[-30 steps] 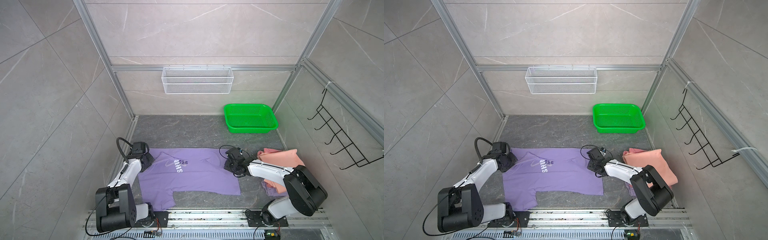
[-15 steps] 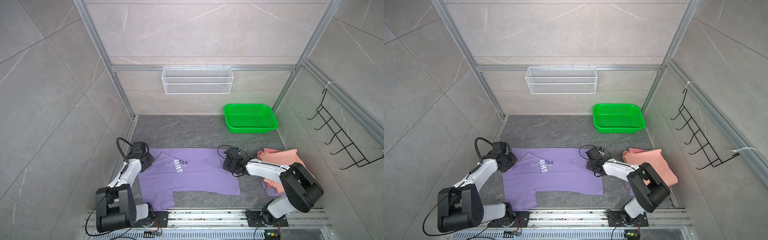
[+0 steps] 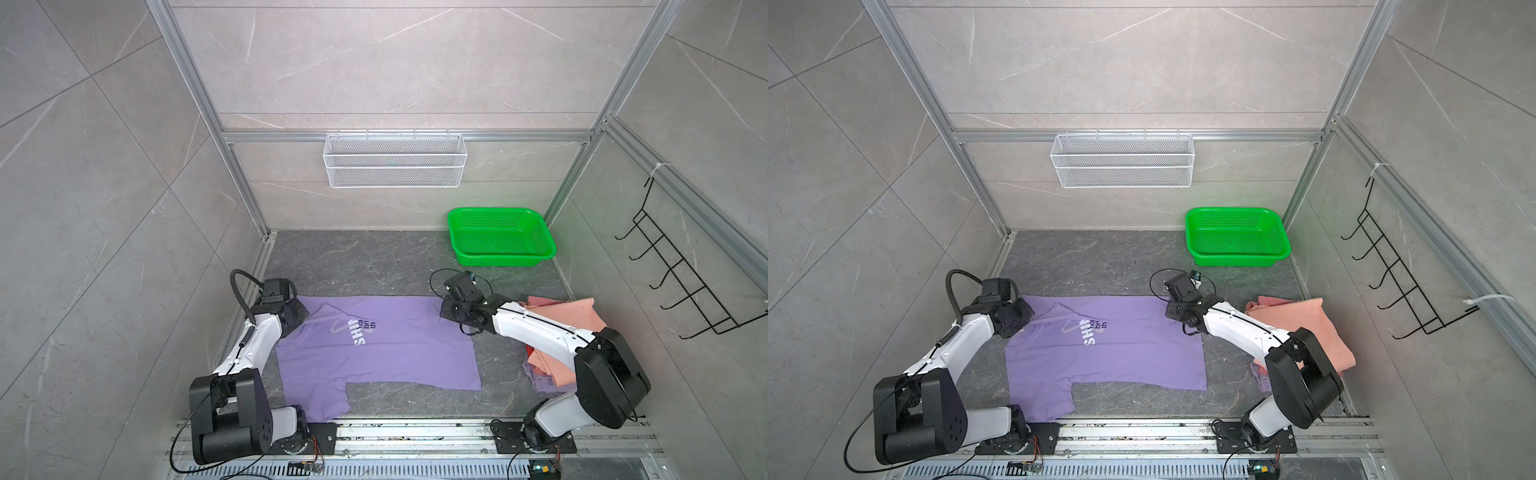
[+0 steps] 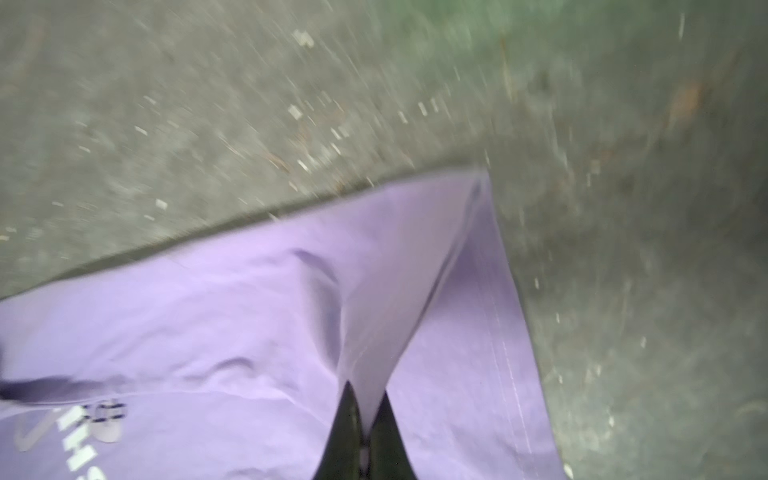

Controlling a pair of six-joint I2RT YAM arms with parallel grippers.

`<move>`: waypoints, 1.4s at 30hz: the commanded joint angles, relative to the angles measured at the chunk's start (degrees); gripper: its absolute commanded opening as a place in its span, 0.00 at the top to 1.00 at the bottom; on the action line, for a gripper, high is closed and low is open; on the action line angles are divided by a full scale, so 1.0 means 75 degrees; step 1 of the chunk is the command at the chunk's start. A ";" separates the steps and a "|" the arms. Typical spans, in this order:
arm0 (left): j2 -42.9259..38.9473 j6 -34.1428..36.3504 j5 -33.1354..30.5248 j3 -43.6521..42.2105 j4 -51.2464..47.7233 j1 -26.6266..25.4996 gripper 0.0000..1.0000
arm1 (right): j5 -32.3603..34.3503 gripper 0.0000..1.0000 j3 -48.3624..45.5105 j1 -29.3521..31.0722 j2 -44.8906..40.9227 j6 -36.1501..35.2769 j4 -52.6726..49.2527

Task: Fold and stack the t-shirts

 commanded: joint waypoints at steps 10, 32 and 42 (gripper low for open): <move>0.1795 0.1690 0.1112 0.3123 0.0594 -0.0029 1.00 | -0.0402 1.00 0.3017 -0.1317 0.1916 -0.1330 -0.0032; 0.3515 0.2920 0.1707 0.4756 0.0671 -0.0050 1.00 | -0.1435 1.00 0.3618 -0.2304 0.3659 -0.0650 0.0535; 0.2580 0.2416 0.0040 0.3428 -0.0024 -0.0473 1.00 | -0.1781 1.00 0.3163 -0.2552 0.3556 -0.1051 0.0489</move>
